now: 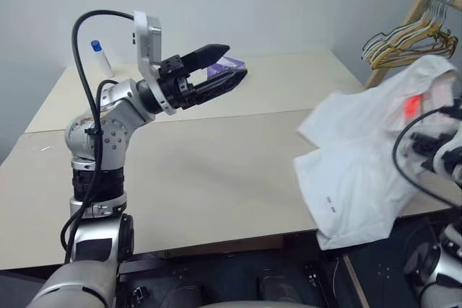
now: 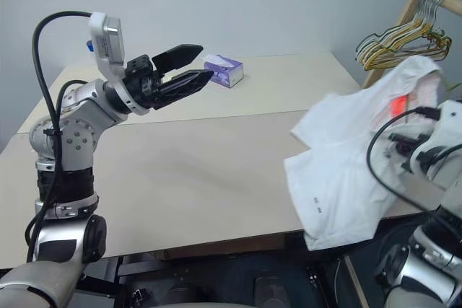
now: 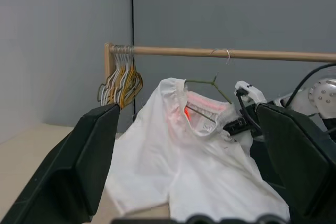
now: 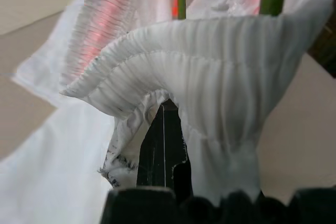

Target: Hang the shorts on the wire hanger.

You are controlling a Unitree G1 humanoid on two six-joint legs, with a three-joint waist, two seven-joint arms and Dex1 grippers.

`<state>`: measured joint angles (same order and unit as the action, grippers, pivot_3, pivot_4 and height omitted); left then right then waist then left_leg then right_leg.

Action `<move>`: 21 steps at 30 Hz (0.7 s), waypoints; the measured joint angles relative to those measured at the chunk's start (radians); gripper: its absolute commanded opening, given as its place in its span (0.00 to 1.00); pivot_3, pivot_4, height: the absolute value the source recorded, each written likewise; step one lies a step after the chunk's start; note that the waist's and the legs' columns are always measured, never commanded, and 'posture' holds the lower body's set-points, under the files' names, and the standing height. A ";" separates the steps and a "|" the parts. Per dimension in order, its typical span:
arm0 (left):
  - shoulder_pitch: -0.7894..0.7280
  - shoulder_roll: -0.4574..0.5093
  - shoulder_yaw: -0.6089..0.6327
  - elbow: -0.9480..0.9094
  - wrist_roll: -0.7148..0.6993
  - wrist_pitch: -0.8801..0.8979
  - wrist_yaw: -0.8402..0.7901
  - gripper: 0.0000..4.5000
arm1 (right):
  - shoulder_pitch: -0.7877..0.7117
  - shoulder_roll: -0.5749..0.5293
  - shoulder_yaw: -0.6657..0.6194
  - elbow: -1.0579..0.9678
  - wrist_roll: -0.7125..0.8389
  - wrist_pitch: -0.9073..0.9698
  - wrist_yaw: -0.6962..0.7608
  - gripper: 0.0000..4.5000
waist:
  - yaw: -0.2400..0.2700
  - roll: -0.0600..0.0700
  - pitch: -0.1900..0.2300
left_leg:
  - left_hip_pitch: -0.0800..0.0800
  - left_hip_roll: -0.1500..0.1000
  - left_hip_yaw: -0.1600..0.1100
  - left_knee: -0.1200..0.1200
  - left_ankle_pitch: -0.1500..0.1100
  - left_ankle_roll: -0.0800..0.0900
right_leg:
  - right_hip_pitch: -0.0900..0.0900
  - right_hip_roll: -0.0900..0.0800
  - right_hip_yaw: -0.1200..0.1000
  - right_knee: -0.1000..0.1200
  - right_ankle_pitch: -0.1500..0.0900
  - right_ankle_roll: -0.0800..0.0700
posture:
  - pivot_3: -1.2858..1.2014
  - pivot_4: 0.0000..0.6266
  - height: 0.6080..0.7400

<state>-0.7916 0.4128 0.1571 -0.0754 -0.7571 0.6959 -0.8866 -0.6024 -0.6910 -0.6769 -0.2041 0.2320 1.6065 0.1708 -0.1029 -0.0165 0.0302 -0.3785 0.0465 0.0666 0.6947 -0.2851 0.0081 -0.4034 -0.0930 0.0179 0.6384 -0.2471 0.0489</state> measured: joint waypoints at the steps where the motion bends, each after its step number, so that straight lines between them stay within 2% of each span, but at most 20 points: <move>1: 0.001 -0.001 0.001 -0.005 -0.003 0.000 0.003 0.99 | -0.030 -0.011 -0.005 0.026 -0.006 0.000 -0.019 0.00 | -0.001 0.000 0.000 | 0.000 0.000 0.000 0.000 0.000 0.000 | 0.000 0.000 0.000 0.000 0.000 0.000 | 0.46 0.03 1.00; 12: 0.038 0.006 -0.004 -0.064 -0.011 -0.024 0.008 0.99 | -0.355 -0.026 -0.172 0.331 -0.201 -0.001 -0.262 0.00 | -0.020 0.006 -0.002 | -0.001 0.000 0.000 -0.001 0.000 0.000 | 0.000 0.000 0.001 -0.001 0.000 0.000 | 0.47 0.00 1.00; 21: 0.060 0.020 -0.016 -0.082 -0.008 -0.040 0.009 0.99 | -0.412 -0.054 -0.301 0.523 -0.254 -0.116 -0.353 0.00 | -0.020 0.010 -0.004 | 0.000 0.000 0.000 -0.002 0.000 0.000 | 0.000 0.000 0.001 -0.003 0.000 0.000 | 0.47 0.00 1.00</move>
<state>-0.7312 0.4325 0.1409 -0.1575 -0.7654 0.6557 -0.8771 -1.0148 -0.7449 -0.9783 0.3193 -0.0217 1.4905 -0.1820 -0.1227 -0.0068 0.0261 -0.3789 0.0460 0.0668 0.6927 -0.2851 0.0081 -0.4032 -0.0934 0.0185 0.6354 -0.2471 0.0490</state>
